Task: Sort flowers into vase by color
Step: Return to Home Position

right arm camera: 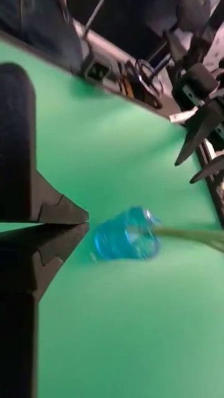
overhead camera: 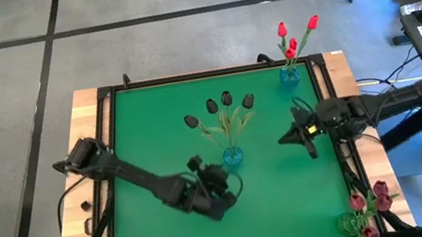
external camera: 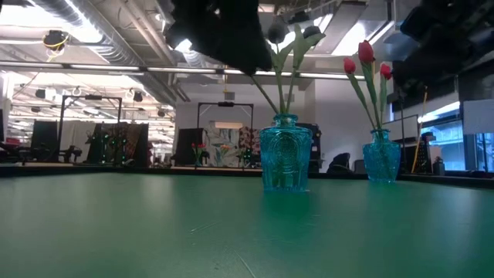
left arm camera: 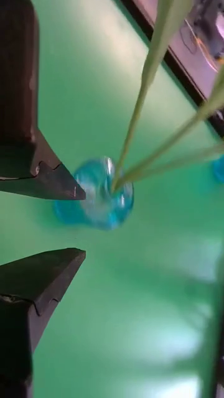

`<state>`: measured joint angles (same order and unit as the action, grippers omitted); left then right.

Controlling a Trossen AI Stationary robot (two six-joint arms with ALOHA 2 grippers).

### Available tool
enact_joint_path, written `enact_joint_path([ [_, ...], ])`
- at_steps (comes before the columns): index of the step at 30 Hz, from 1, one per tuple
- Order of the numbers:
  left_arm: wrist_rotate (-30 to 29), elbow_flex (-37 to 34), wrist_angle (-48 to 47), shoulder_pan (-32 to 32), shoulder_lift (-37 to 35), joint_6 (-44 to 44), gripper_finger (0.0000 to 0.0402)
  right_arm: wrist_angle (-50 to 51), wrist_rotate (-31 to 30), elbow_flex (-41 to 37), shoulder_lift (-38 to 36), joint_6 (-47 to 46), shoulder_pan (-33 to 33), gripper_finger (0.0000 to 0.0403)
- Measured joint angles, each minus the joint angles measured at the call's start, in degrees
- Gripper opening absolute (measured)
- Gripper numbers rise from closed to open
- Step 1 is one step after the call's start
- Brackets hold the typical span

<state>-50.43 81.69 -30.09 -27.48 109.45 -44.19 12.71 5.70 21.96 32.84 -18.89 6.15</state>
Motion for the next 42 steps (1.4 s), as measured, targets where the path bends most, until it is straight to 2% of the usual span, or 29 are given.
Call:
enact_joint_path([
  [5,3.39,0.00,-10.51,2.75,-5.25,1.46,0.0133,-0.06,2.01,0.00,-6.19,7.21,-7.95,0.0000],
  [8,1.50,0.00,-17.94,1.89,-10.25,-0.17,0.0133,0.20,2.56,0.00,-12.15,9.85,-12.11,0.0000],
  [11,-0.24,-2.66,-18.79,0.65,-16.31,-0.03,0.0133,0.26,3.86,0.00,-17.56,10.79,-14.65,0.0000],
  [14,0.30,-9.89,-13.41,0.13,-23.41,1.21,0.0133,0.42,5.42,0.00,-22.06,11.92,-15.35,0.0000],
  [18,4.80,-24.27,-1.78,1.71,-33.85,4.03,0.0132,0.44,5.46,0.00,-26.43,13.37,-15.22,0.0000],
  [24,12.17,-41.99,13.27,8.88,-50.26,11.47,0.0132,-0.25,4.36,-3.76,-31.80,14.77,-15.21,0.0000],
  [29,17.26,-52.96,17.81,15.32,-65.31,17.59,0.0132,-6.20,3.76,-10.83,-32.63,14.23,-15.21,0.0000],
  [32,17.97,-59.22,18.36,16.74,-76.30,18.76,0.0132,-12.60,2.52,-14.64,-32.72,14.21,-15.19,0.0000],
  [36,21.21,-66.67,22.86,16.85,-89.53,20.16,0.0132,-17.59,-2.50,-17.69,-32.47,14.86,-15.19,0.0000],
  [38,23.06,-70.19,25.91,16.87,-94.29,22.20,0.0132,-16.71,-5.20,-19.53,-32.41,14.61,-15.19,0.0000],
  [42,29.16,-76.82,32.65,16.94,-101.02,28.63,0.0132,-16.77,-6.79,-21.20,-32.44,11.27,-15.19,0.0000],
])
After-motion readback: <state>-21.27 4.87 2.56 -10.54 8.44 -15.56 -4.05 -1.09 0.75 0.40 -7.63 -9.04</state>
